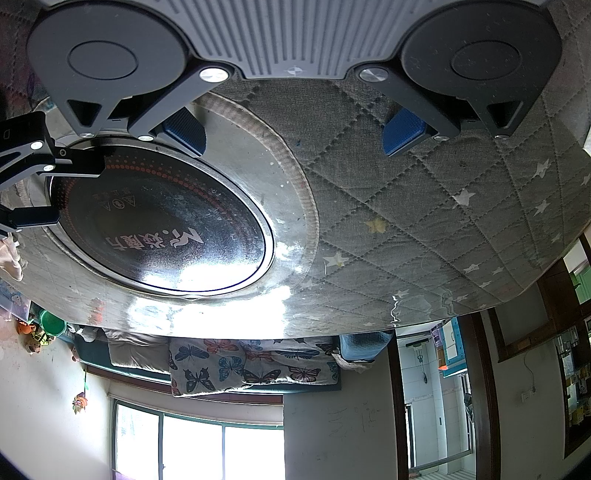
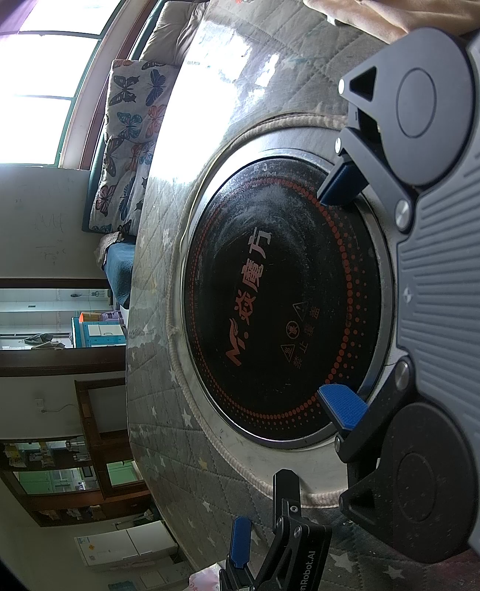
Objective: Fold clothes
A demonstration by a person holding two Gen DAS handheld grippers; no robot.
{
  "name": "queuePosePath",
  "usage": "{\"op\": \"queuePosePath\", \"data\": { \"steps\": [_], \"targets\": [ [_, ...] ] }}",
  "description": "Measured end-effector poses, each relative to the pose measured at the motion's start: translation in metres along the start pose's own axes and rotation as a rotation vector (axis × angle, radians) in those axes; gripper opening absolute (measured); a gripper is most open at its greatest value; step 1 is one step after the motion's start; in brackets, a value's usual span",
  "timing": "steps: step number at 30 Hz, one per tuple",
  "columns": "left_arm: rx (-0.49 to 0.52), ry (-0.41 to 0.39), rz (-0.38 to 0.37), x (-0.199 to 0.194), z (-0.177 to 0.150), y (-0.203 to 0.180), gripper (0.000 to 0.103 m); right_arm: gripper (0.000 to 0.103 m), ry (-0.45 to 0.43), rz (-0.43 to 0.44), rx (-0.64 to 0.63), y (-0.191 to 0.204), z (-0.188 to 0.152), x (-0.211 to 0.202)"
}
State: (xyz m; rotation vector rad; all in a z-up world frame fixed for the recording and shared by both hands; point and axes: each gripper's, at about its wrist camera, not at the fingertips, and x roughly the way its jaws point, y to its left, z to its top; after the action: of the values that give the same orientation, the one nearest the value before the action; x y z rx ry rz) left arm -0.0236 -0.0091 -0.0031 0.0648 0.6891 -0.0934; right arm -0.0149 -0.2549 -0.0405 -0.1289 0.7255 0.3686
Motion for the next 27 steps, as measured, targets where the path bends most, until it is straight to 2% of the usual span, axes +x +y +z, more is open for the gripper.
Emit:
{"op": "queuePosePath", "data": {
  "steps": [27],
  "targets": [
    [-0.010, 0.022, 0.011, 0.0008, 0.0024, -0.0026, 0.103, 0.103, 0.000, 0.011, 0.000, 0.0023, -0.0018, -0.0030]
  ]
}}
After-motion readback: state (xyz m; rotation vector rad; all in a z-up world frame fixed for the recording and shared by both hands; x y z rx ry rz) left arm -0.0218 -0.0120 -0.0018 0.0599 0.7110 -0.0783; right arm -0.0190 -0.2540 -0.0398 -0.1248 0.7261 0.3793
